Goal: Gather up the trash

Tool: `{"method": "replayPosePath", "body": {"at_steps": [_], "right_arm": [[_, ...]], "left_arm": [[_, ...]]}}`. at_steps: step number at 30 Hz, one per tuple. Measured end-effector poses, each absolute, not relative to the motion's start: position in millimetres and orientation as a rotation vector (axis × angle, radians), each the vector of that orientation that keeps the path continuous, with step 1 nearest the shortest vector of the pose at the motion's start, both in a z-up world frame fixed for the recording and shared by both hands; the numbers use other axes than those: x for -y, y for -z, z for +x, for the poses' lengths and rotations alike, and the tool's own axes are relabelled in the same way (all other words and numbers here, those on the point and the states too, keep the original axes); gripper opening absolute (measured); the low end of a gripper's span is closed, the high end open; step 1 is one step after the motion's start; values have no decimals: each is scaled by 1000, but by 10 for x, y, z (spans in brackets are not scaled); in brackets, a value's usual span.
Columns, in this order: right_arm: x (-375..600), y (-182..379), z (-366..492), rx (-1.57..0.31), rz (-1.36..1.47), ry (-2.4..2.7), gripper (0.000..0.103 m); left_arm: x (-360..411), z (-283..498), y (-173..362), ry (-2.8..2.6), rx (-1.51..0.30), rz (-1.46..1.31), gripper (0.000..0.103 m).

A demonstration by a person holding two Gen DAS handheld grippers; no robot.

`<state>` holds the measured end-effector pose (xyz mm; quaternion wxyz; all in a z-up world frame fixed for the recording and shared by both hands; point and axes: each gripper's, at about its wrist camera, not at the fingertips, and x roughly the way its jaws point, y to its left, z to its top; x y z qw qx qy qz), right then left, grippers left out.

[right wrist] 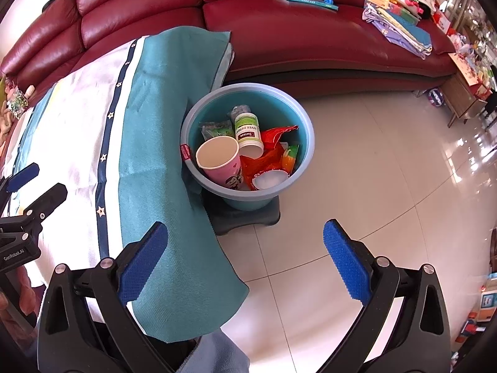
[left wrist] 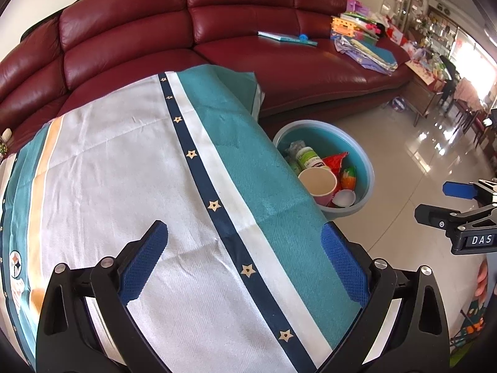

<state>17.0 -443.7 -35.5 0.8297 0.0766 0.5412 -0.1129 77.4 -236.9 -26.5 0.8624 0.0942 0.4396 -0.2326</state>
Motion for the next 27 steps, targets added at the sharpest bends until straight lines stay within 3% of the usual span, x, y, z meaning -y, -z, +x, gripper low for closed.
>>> {"method": "replayPosePath", "body": {"at_steps": [27], "right_arm": [[4505, 449, 217, -1168, 154, 244, 96]], "left_arm": [[2470, 809, 397, 474, -973, 242, 99]]}}
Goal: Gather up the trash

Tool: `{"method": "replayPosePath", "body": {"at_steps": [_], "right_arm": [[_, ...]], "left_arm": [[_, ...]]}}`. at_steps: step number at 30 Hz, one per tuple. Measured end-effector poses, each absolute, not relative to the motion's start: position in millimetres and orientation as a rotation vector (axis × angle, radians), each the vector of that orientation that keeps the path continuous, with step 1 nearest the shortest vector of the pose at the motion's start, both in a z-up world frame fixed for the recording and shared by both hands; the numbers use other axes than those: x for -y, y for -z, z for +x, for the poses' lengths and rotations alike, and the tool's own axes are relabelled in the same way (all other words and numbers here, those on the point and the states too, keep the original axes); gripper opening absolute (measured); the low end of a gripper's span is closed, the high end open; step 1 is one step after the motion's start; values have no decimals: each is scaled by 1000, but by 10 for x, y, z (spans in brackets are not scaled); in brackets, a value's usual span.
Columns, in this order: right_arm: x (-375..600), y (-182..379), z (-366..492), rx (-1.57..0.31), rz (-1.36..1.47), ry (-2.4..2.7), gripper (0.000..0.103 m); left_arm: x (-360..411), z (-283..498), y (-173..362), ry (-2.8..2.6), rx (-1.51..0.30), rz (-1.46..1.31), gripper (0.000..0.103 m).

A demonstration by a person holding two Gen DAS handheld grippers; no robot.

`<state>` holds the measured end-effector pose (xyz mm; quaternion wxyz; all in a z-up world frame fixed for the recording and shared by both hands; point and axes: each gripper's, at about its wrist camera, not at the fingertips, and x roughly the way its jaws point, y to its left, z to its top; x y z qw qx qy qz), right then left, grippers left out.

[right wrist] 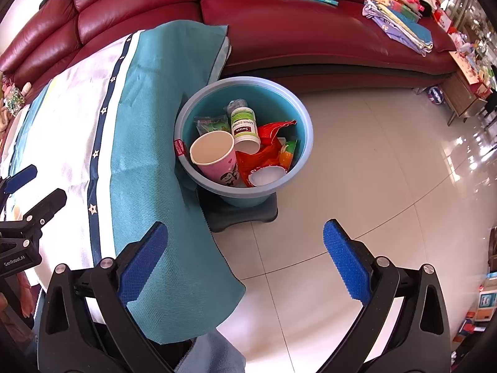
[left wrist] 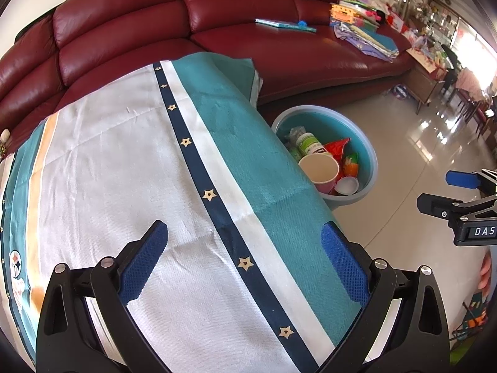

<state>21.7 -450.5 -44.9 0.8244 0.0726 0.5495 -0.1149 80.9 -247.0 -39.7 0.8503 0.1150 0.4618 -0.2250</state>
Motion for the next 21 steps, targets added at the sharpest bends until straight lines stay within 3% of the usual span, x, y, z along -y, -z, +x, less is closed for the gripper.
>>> {"method": "replayPosePath", "body": {"at_steps": [21], "right_arm": [[4497, 433, 225, -1158, 98, 255, 96]], "left_arm": [[2516, 800, 406, 456, -983, 260, 99]]}}
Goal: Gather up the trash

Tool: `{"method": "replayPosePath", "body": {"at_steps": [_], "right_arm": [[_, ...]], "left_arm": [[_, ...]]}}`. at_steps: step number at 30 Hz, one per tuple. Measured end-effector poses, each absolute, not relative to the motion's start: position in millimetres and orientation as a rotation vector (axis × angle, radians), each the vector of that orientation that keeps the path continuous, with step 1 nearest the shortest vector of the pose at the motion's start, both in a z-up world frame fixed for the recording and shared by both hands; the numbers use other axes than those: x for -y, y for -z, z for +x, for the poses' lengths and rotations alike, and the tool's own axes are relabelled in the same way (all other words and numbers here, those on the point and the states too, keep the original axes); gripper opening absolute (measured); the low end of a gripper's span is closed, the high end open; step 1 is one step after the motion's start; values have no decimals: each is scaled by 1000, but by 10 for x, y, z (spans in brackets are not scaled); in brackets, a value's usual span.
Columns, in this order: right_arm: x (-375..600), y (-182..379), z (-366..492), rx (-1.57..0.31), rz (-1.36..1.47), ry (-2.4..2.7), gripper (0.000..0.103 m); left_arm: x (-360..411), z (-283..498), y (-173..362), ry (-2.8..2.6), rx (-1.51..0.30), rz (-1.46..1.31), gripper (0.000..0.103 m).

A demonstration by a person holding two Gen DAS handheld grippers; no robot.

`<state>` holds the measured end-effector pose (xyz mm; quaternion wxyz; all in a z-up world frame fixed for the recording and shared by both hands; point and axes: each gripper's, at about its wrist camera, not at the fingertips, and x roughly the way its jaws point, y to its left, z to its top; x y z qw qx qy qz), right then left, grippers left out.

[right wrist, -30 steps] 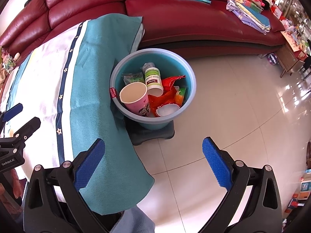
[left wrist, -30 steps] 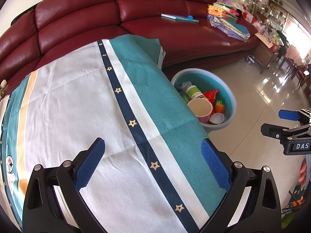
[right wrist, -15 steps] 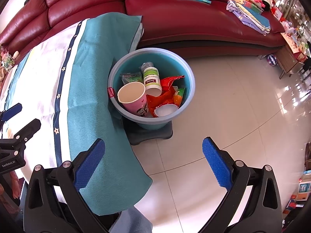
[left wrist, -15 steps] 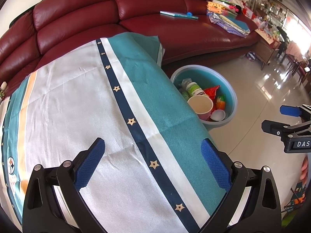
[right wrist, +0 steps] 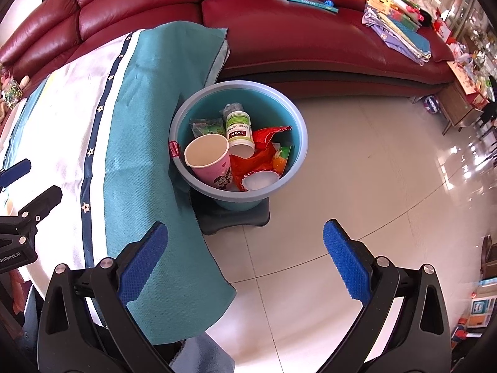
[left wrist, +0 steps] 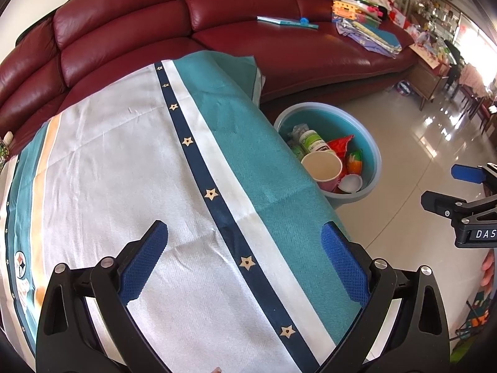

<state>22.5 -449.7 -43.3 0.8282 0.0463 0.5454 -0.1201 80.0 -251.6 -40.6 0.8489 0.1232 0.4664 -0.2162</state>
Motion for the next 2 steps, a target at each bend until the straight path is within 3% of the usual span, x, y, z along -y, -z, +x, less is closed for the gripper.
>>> {"method": "replayPosePath", "body": {"at_steps": [2], "right_arm": [[4495, 440, 227, -1159, 91, 258, 96]], "left_arm": [[2514, 815, 425, 456, -996, 255, 99]]}}
